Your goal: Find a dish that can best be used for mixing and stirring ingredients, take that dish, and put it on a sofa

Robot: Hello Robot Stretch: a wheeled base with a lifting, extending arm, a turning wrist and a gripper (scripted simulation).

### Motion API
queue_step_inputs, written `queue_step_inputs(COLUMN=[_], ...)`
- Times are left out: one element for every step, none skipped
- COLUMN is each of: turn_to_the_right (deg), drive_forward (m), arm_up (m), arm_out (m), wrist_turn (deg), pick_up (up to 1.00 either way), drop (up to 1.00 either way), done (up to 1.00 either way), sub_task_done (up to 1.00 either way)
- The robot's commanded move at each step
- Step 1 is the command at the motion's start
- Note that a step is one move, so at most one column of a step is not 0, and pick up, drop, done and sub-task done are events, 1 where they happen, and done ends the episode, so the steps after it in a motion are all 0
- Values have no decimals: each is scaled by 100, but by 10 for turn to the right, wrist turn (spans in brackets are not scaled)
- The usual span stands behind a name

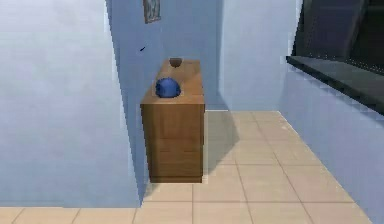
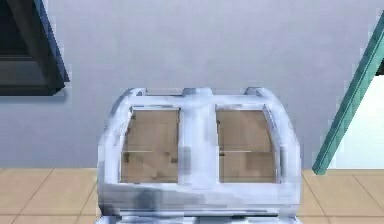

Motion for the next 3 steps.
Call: queue_step_inputs(turn_to_the_right=[0, 360, 0], drive_forward=[45, 0, 95], arm_up=[0, 0, 0], arm_out=[0, 0, 0], wrist_turn=[0, 0, 0], pick_up=[0, 0, 0], drop=[0, 0, 0], done=[0, 0, 0], sub_task_done=[0, 0, 0])
